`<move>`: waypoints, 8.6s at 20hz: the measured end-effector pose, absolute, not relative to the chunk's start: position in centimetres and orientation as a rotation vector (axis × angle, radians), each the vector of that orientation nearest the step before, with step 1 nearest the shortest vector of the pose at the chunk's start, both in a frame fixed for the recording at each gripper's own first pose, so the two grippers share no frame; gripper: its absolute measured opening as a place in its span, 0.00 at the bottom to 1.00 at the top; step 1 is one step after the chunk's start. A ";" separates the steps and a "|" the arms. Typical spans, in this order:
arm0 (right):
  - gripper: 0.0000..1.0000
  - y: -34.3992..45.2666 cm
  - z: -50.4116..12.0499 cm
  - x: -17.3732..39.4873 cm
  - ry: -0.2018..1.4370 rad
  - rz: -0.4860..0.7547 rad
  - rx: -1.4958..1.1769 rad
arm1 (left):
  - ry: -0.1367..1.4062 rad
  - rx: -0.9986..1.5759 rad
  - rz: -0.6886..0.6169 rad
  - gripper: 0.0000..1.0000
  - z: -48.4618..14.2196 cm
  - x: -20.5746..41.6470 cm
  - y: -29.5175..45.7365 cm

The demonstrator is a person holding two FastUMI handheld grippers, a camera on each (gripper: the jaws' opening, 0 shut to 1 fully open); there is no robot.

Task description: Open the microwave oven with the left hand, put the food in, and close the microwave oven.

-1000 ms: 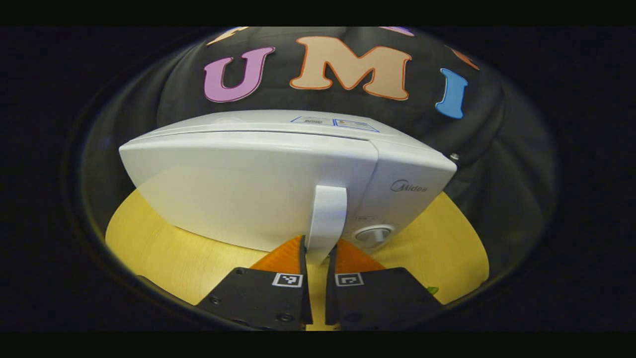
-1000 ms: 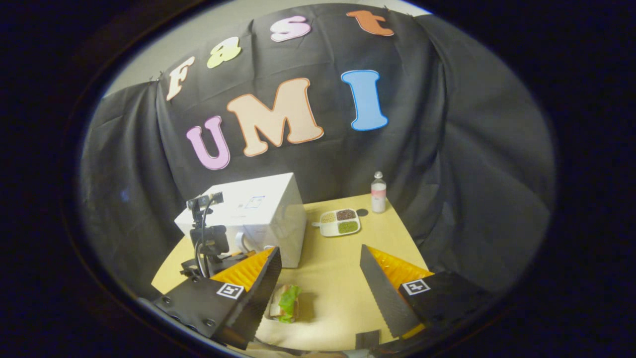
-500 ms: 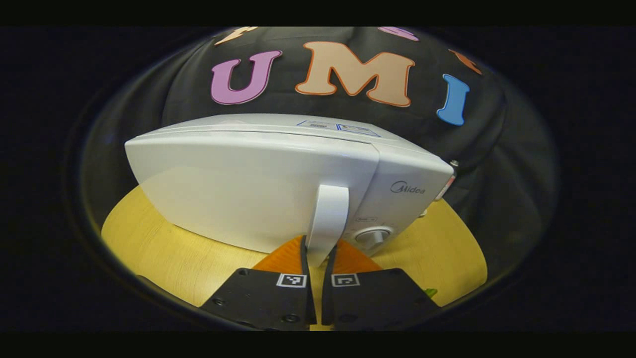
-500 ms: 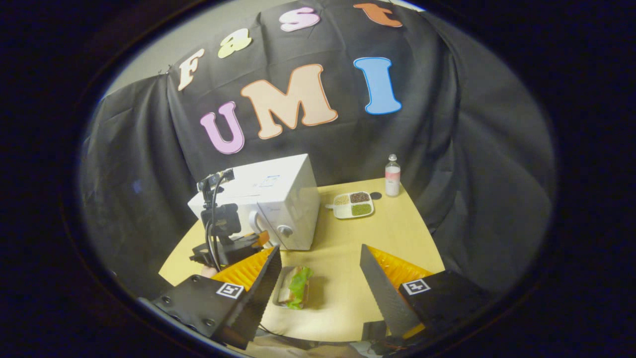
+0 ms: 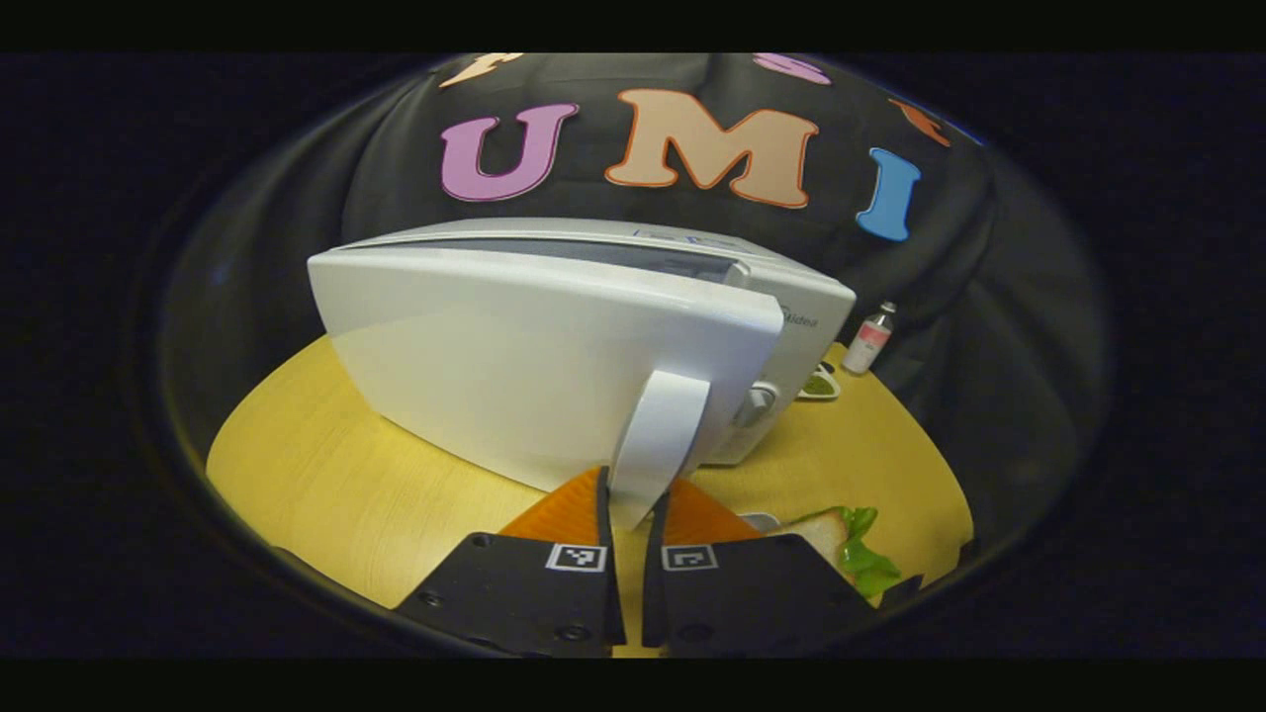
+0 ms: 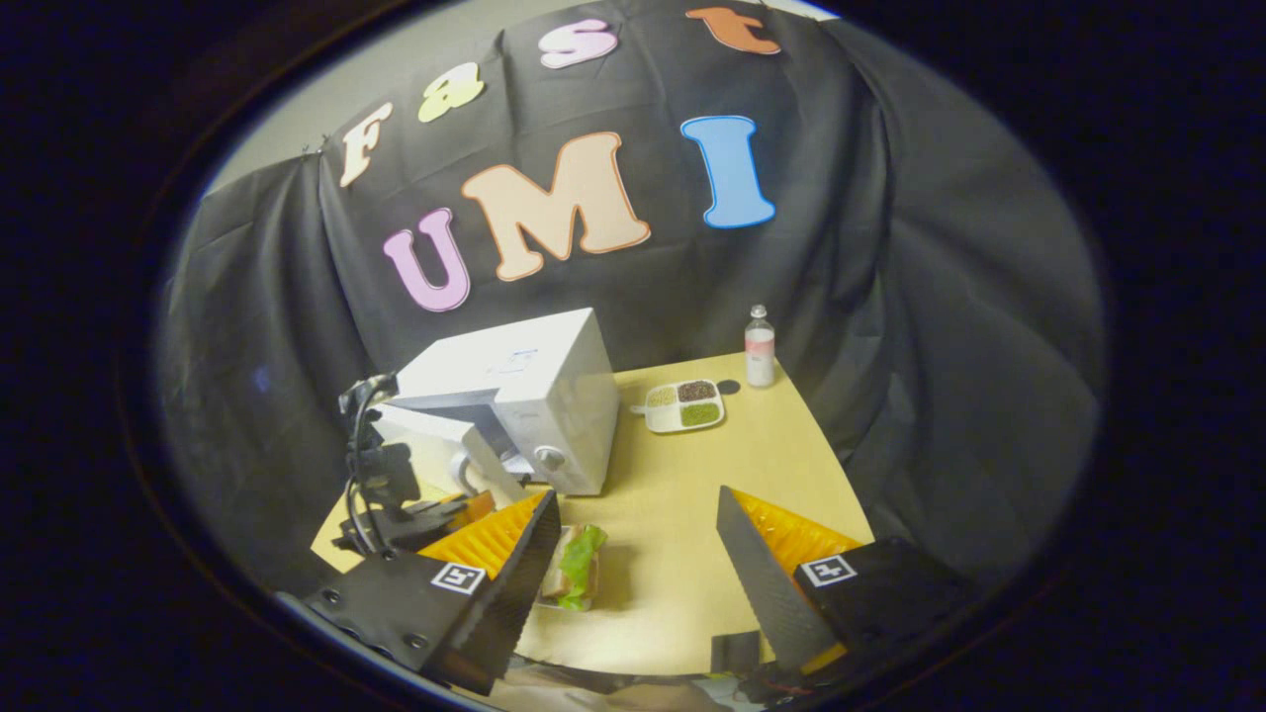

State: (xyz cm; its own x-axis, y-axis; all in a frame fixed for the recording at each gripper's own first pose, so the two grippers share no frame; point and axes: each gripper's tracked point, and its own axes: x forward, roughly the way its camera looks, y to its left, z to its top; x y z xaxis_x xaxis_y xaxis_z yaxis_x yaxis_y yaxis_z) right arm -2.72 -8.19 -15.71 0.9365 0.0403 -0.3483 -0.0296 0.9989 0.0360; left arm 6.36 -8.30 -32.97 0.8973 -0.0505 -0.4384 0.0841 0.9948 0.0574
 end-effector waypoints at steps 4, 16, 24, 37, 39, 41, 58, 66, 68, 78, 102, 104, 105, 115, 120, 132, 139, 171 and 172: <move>0.89 -7.2 -15.8 -2.9 0.348 0.059 0.048 | 0.456 0.103 -0.032 0.10 -33.1 3.4 -6.1; 0.89 -3.3 -16.8 -5.6 0.327 0.041 0.051 | 0.480 0.073 0.016 0.28 -32.4 -3.3 1.3; 0.98 2.3 -17.5 -10.5 0.324 -0.026 0.087 | 0.462 0.053 -0.050 0.96 -29.2 -6.2 6.5; 0.89 6.6 -19.1 -15.0 0.301 -0.108 0.086 | 0.435 0.051 0.050 0.99 -27.3 -10.6 18.6; 0.89 6.9 -19.6 -15.0 0.310 -0.108 0.083 | 0.435 0.041 0.066 0.99 -27.0 -10.9 20.5; 0.89 7.0 -19.8 -14.9 0.318 -0.110 0.084 | 0.435 0.032 0.076 0.99 -26.6 -11.3 22.1; 0.89 2.5 -22.1 -8.1 0.412 -0.166 0.059 | 0.425 0.006 0.322 0.96 -23.9 -13.2 30.1; 0.98 0.6 -29.6 -2.6 0.792 -0.066 0.206 | 0.199 -0.046 0.600 0.92 -15.8 -14.5 32.4; 0.98 0.2 -31.5 -1.3 0.876 -0.046 0.268 | 0.140 -0.051 0.641 0.91 -13.6 -15.1 32.2; 0.89 -1.1 -37.1 1.9 1.129 0.046 0.264 | -0.031 0.039 0.724 0.90 -6.8 -14.4 27.6; 0.31 0.3 -38.2 0.9 1.073 -0.024 0.527 | -0.028 0.107 0.509 0.94 -5.0 -7.8 21.5; 0.31 0.1 -37.1 0.4 1.026 -0.063 0.527 | -0.023 0.096 0.461 0.90 -4.9 -6.4 22.1; 0.31 0.2 -36.5 0.0 1.002 -0.085 0.535 | -0.014 0.087 0.438 0.94 -5.2 -5.6 22.5; 0.31 5.4 -32.1 -4.3 0.765 -0.229 0.683 | 0.031 0.150 0.167 0.90 -5.5 1.0 22.5; 0.31 9.4 -31.3 -5.6 0.664 -0.226 0.690 | 0.061 0.118 0.058 0.94 -6.8 1.9 21.2; 0.30 26.3 -32.1 1.7 0.567 0.066 0.714 | 0.096 0.123 0.068 0.94 -8.5 -1.3 24.7; 0.35 30.3 -33.7 9.2 0.557 0.113 0.662 | 0.119 0.105 0.088 0.94 -9.6 -2.4 26.5; 0.99 24.2 -36.8 26.4 0.402 -0.159 0.291 | 0.289 0.045 0.213 0.75 -14.5 -3.9 30.7; 0.91 23.9 -36.2 26.3 0.382 -0.163 0.282 | 0.299 0.044 0.210 0.66 -14.7 -4.0 30.7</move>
State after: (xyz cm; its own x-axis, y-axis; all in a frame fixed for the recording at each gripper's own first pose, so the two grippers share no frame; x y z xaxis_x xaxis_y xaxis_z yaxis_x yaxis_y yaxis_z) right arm 26.26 23.90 -36.19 0.9155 -0.1039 -0.3886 0.2094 0.9479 0.2400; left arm -4.01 30.73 -14.69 0.9340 0.2115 -0.2878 -0.1986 0.9773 0.0736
